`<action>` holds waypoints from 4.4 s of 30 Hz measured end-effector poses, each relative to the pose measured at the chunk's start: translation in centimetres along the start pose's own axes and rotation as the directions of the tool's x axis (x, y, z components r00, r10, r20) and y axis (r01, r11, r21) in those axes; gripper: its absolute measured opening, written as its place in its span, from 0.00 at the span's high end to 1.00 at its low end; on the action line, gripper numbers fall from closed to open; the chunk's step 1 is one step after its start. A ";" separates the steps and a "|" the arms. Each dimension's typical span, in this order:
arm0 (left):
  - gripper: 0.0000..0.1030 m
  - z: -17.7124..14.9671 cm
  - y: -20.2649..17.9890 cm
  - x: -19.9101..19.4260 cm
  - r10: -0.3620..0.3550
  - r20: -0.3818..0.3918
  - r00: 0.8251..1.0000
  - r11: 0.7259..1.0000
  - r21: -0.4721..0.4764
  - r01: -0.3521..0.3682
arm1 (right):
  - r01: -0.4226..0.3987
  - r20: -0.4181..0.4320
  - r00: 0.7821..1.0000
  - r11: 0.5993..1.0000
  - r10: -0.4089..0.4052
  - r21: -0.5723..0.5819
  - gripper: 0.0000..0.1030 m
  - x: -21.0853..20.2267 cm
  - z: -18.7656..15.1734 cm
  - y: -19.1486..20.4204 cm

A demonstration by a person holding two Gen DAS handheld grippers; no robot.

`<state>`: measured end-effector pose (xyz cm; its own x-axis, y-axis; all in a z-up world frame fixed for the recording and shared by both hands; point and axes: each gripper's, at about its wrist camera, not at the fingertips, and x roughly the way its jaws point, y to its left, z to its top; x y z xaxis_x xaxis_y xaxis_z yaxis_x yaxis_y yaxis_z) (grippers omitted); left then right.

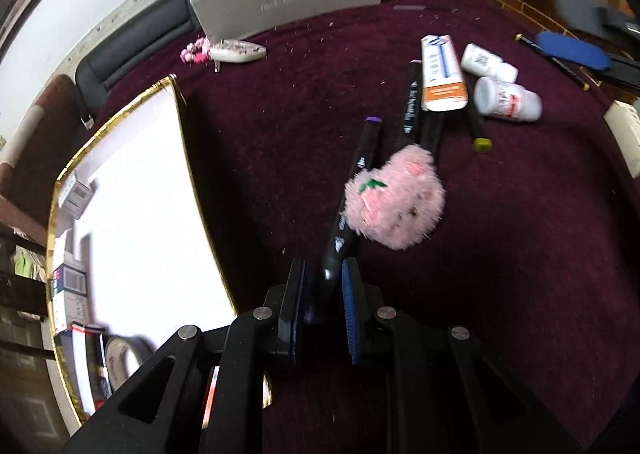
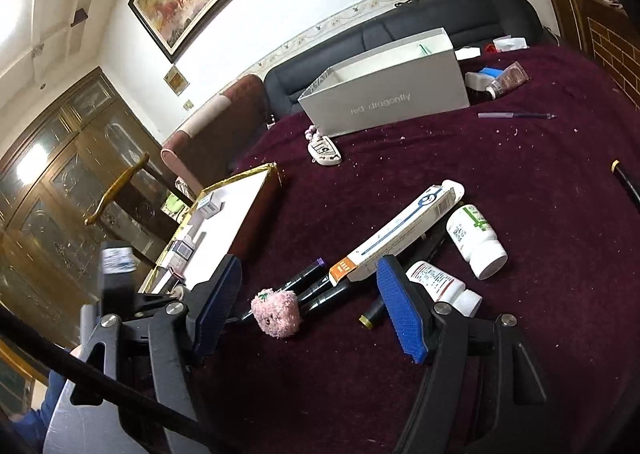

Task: Organize objects
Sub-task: 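Open both tools and move them back toward the cluttered items, then grasp the black marker with the left tool while the right tool grasps the white pill bottle, then carry the marker and white pill bottle into the tray and open both tools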

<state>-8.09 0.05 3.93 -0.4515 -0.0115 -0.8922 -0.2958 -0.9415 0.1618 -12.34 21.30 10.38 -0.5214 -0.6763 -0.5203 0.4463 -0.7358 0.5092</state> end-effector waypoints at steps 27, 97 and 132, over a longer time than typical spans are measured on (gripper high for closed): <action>0.88 -0.1 -0.7 0.4 -0.049 0.037 0.998 0.975 -0.217 0.056 | 0.336 -0.147 0.911 0.899 -0.386 -0.280 0.46 5.8 -2.2 -3.7; 0.89 -7.8 16.8 -2.9 -0.048 0.348 0.936 0.695 -0.662 0.281 | 0.060 -0.276 0.956 0.989 -0.096 -0.133 0.67 19.1 -1.6 15.4; 0.89 -9.0 15.5 -0.1 -0.022 0.293 0.956 0.718 -0.660 0.219 | 0.220 -0.359 0.877 0.931 -0.320 -0.293 0.68 24.5 -3.3 16.7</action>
<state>-5.07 -17.57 2.73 -0.6718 0.1086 -0.7328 0.2446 -0.9012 -0.3578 -15.27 -7.72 3.90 -0.3389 -0.3695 -0.8652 0.5138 -0.8431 0.1588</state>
